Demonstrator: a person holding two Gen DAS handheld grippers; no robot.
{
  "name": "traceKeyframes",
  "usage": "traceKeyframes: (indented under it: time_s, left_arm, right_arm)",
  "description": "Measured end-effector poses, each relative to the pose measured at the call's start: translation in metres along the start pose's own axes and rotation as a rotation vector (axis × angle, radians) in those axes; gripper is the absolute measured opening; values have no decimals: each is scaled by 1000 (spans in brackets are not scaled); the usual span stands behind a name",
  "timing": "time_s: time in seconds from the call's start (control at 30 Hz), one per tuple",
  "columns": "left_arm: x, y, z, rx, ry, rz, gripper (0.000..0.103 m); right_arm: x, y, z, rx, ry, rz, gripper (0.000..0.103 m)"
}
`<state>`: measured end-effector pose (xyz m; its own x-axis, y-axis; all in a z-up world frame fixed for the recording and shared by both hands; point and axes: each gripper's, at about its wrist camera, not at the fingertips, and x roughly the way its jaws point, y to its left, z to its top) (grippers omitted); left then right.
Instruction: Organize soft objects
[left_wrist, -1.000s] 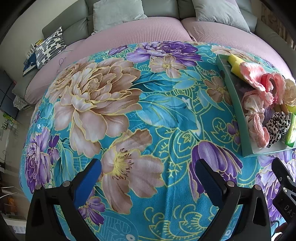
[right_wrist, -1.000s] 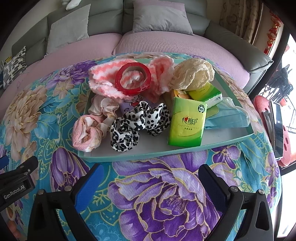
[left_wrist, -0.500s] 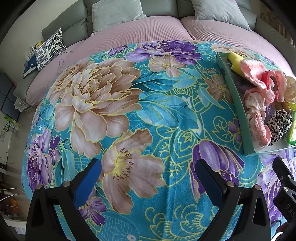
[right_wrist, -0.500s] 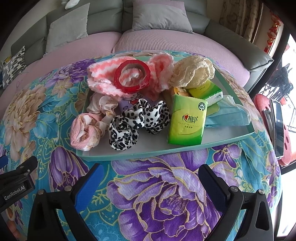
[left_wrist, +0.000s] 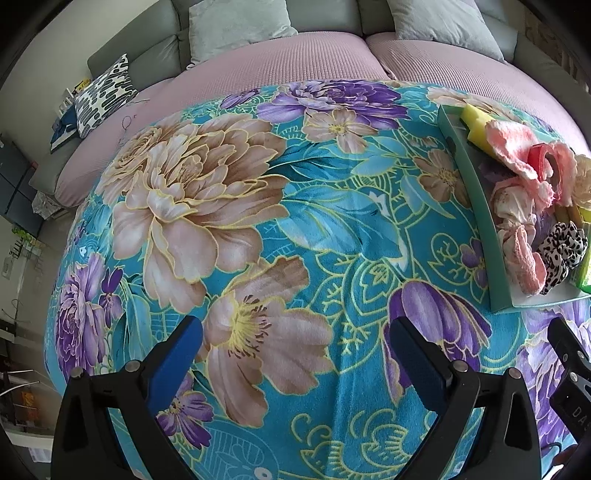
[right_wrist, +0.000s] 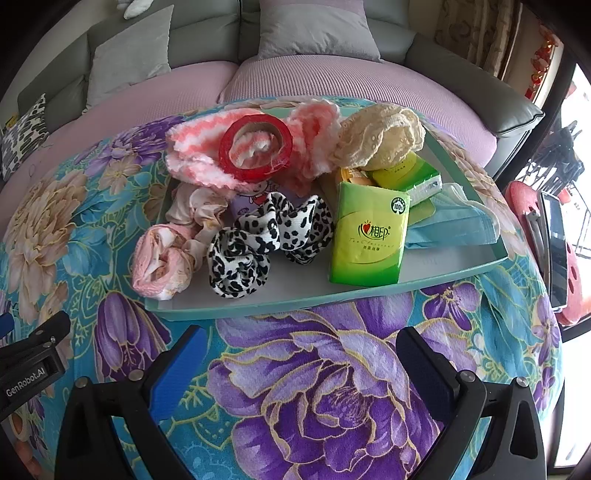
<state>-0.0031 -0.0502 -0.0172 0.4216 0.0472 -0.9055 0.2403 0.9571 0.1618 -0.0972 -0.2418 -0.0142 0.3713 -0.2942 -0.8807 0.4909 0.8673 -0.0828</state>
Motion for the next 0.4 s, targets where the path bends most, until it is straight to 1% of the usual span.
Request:
traceKeyframes:
  time_s: [0.27, 0.4]
  left_arm:
    - [-2, -1, 0, -2, -7, 2, 101]
    - [-3, -2, 0, -2, -10, -11, 101]
  right_arm:
    - [1, 0, 0, -2, 4, -1, 103]
    - [1, 1, 0, -4, 5, -2, 103]
